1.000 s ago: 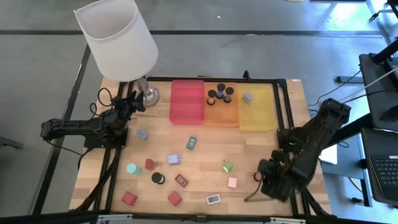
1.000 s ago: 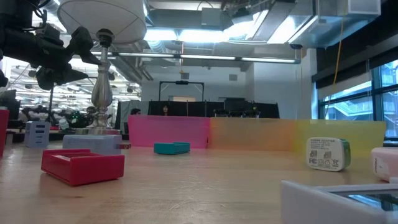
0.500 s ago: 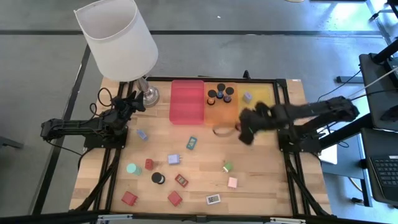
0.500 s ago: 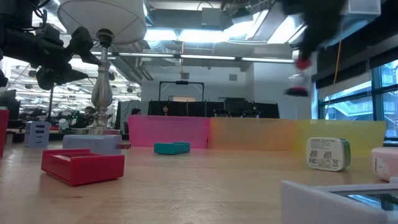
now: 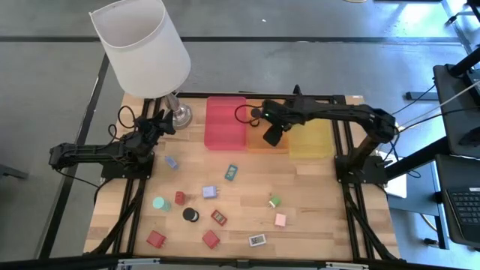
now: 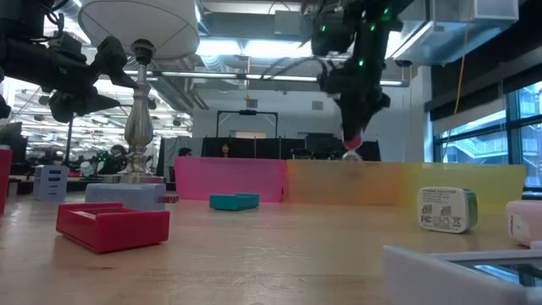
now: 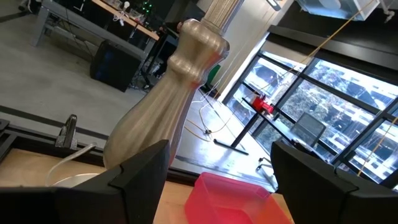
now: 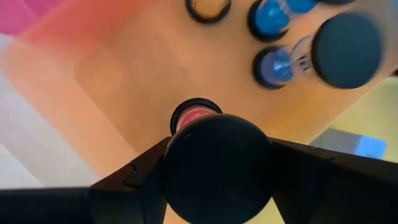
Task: Pick & Place Office items
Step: Put the red hourglass into the orange bin, then put the green charger adapter into the yellow bin
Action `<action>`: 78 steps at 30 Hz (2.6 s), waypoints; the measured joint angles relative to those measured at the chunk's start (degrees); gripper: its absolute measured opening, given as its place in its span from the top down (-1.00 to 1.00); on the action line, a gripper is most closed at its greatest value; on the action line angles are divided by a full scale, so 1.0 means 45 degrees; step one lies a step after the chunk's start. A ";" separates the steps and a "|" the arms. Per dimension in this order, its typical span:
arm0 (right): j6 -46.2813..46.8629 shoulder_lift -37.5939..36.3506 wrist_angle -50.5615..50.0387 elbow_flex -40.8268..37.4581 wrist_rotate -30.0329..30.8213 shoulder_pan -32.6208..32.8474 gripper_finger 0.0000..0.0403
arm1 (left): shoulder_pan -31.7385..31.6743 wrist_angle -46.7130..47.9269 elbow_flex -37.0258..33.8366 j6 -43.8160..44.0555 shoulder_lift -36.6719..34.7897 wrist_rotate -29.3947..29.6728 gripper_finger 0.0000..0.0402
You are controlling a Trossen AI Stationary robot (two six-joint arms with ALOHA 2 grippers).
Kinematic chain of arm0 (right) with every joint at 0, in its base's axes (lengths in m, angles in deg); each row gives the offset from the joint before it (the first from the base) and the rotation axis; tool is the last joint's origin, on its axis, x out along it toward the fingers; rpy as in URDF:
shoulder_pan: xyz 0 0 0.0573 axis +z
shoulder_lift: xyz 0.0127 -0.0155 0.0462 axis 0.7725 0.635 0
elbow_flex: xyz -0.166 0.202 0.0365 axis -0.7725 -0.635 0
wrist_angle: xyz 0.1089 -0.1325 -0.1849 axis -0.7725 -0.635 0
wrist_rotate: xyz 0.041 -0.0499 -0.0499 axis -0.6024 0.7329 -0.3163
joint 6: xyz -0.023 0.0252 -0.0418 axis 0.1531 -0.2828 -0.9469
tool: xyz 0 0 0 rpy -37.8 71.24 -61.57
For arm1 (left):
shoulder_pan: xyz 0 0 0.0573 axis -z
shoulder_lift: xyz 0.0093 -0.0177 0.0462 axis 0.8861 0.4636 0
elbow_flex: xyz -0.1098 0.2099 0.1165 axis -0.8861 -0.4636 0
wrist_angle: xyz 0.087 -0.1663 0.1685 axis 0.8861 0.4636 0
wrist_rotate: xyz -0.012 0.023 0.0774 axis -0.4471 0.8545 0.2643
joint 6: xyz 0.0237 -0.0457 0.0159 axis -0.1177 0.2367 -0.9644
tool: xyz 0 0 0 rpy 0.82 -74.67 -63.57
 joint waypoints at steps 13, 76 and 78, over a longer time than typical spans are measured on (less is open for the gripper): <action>-0.0873 0.0373 0.0572 -0.0706 -0.0068 -0.0842 -0.06 | 0.0000 0.0000 -0.0001 0.0000 -0.0004 0.0001 -0.37; -0.8368 -0.5022 0.5967 -0.5881 -0.5666 0.6765 -0.62 | 0.0000 0.0001 -0.0001 0.0000 -0.0004 -0.0007 -0.37; -0.8312 -0.4868 0.7095 -0.6458 -0.5400 0.7475 -0.62 | 0.0000 0.0004 -0.0001 0.0000 0.0000 -0.0007 -0.37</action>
